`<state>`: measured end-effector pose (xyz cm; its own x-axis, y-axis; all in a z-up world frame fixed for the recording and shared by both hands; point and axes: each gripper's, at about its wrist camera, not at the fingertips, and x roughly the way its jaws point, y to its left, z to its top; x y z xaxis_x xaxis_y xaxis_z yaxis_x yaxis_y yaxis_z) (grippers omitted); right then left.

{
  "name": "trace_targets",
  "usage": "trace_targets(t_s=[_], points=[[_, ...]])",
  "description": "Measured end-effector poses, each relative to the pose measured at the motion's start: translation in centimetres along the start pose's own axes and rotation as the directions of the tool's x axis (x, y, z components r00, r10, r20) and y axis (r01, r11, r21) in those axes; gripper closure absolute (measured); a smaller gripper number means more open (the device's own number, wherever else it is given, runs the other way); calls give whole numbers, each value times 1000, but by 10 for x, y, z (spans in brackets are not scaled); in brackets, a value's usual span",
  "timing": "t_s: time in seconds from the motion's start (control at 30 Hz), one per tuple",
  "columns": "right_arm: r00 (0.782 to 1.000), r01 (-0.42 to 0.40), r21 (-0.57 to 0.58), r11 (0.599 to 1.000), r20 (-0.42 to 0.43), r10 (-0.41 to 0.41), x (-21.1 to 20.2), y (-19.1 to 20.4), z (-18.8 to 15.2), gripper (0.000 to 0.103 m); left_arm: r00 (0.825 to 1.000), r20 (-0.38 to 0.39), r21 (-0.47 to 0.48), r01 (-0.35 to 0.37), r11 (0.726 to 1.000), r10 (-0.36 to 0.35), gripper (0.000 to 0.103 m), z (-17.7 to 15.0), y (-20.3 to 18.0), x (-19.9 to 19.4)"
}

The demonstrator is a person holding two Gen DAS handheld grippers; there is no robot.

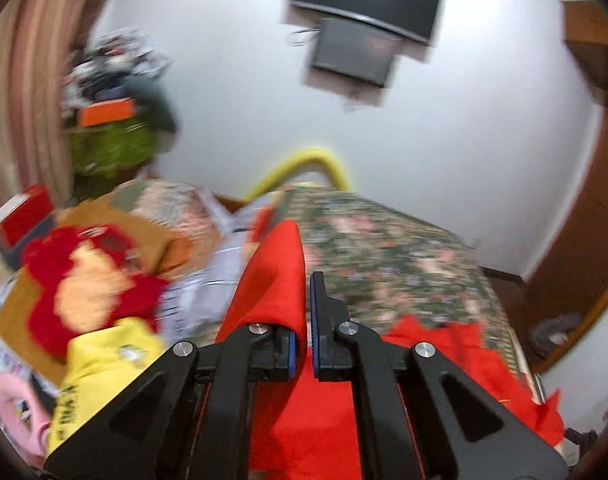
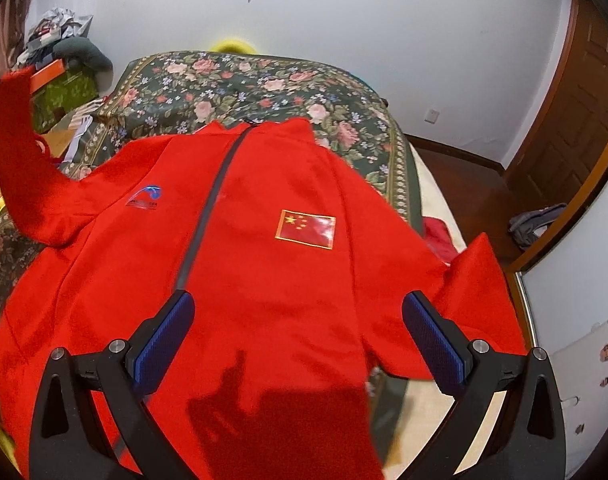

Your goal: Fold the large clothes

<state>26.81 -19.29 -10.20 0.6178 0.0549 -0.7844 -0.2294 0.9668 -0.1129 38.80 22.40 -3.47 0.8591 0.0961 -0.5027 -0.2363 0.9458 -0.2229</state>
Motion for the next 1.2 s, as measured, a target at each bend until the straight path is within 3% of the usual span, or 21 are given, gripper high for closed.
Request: trace_targets(t_s=[0.13, 0.33, 0.5, 0.67, 0.73, 0.8, 0.83, 0.93, 1.0, 1.13, 1.2], points=[[1000, -17, 16, 1000, 9, 17, -2, -22, -9, 0, 994, -48, 83, 98, 992, -94, 99, -12, -80, 21], [999, -36, 60, 998, 0, 36, 3, -53, -19, 0, 961, -208, 208, 227, 951, -184, 99, -63, -183, 55], [999, -49, 93, 994, -18, 50, 11, -75, -27, 0, 899, -400, 311, 315, 896, -177, 99, -135, -243, 77], [996, -84, 148, 985, -30, 89, 15, -83, -34, 0, 811, -561, 346, 414, 842, -168, 98, -199, -276, 80], [994, -96, 157, 983, -37, 103, 15, -82, -36, 0, 773, -614, 354, 450, 820, -159, 90, -218, -285, 75], [993, -101, 155, 983, -47, 109, 14, -78, -36, 0, 749, -648, 369, 469, 802, -140, 63, -232, -290, 69], [993, -100, 151, 983, -50, 109, 13, -77, -37, 0, 743, -655, 378, 479, 792, -137, 58, -237, -292, 65], [993, -97, 131, 987, -53, 105, 8, -70, -33, 0, 746, -646, 389, 503, 772, -161, 52, -239, -286, 48], [994, -93, 117, 989, -48, 99, 4, -66, -31, 0, 763, -624, 394, 496, 774, -171, 41, -233, -277, 32], [995, -93, 83, 992, -35, 96, -1, -53, -21, 0, 833, -531, 434, 423, 795, -154, 30, -212, -240, 11], [994, -99, 66, 993, -31, 102, 0, -42, -15, 0, 866, -486, 453, 363, 814, -115, 18, -201, -215, 8]])
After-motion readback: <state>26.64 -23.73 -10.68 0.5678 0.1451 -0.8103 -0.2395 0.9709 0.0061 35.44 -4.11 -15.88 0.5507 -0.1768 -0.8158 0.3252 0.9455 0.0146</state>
